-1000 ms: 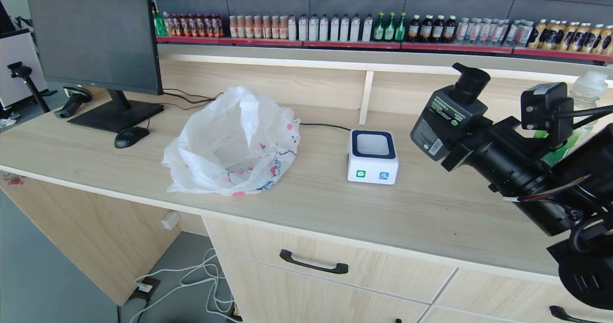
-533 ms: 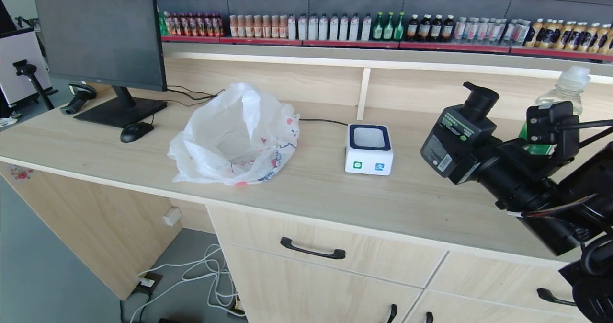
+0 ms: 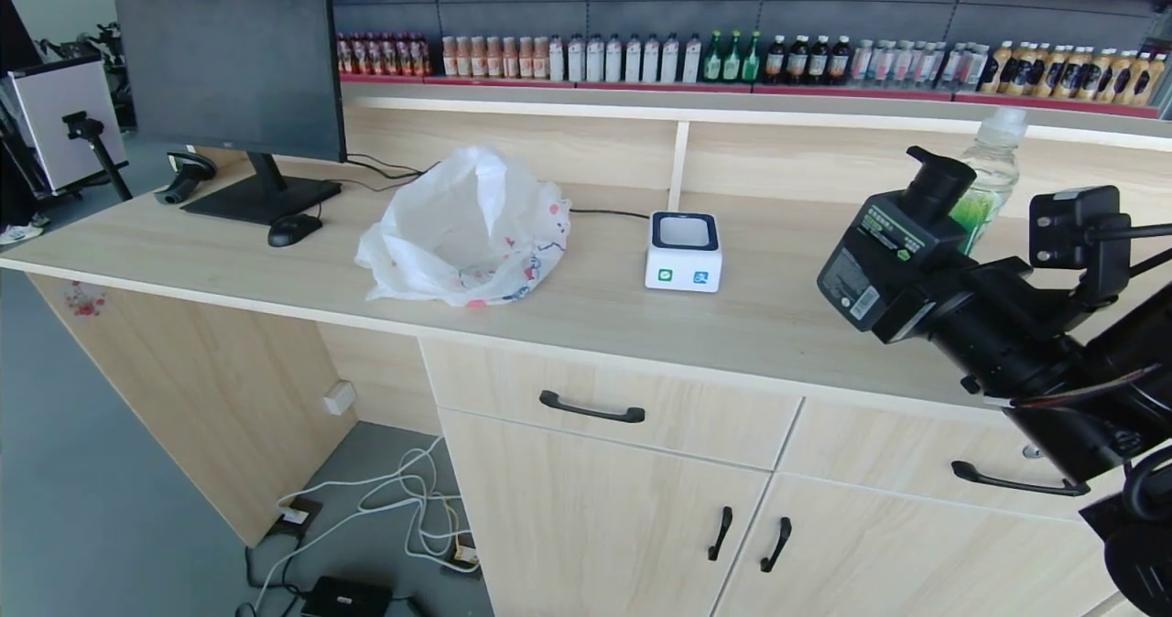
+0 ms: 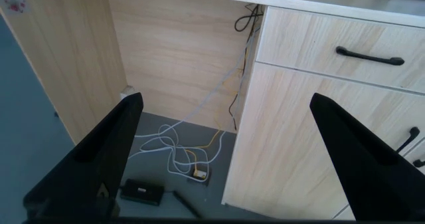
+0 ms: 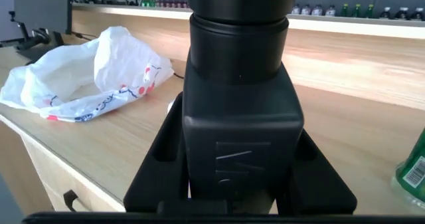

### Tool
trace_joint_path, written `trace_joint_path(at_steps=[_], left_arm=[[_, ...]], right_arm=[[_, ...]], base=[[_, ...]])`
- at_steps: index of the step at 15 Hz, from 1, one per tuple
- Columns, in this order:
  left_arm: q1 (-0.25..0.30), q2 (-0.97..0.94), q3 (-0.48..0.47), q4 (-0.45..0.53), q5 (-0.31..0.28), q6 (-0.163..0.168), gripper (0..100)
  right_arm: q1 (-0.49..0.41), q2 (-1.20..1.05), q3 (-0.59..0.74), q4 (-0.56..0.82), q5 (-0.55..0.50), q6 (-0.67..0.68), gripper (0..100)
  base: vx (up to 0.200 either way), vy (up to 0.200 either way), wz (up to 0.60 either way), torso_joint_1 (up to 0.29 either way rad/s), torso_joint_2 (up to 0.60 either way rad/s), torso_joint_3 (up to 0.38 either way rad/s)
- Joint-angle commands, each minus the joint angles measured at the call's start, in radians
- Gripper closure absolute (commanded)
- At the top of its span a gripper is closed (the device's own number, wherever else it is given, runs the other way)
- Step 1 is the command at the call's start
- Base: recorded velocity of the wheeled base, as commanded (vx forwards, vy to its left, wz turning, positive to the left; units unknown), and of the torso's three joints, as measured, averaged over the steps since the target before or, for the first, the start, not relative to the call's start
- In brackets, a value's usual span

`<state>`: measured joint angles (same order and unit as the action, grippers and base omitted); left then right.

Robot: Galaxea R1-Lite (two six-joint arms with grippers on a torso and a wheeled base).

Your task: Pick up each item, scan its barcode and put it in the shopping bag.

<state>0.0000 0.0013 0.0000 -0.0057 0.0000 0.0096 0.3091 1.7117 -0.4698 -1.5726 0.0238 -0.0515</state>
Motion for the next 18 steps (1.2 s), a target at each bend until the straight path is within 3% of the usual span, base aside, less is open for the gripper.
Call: trace_joint_path(at_steps=[1, 13, 18], left_arm=[[0.000, 0.000, 0.000, 0.000, 0.000, 0.000, 0], [0.000, 0.000, 0.000, 0.000, 0.002, -0.003, 0], [0.002, 0.000, 0.000, 0.000, 0.000, -0.003, 0]], right_arm=[[-0.008, 0.002, 0.005, 0.002, 0.001, 0.001, 100], [-0.002, 0.028, -0.070, 0.002, 0.001, 0.022, 100], [-0.002, 0.037, -0.075, 0.002, 0.001, 0.022, 100]], base=[[0.000, 0.200, 0.00, 0.002, 0.00, 0.007], [0.000, 0.200, 0.00, 0.006, 0.00, 0.004], [0.000, 0.200, -0.60, 0.000, 0.00, 0.004]])
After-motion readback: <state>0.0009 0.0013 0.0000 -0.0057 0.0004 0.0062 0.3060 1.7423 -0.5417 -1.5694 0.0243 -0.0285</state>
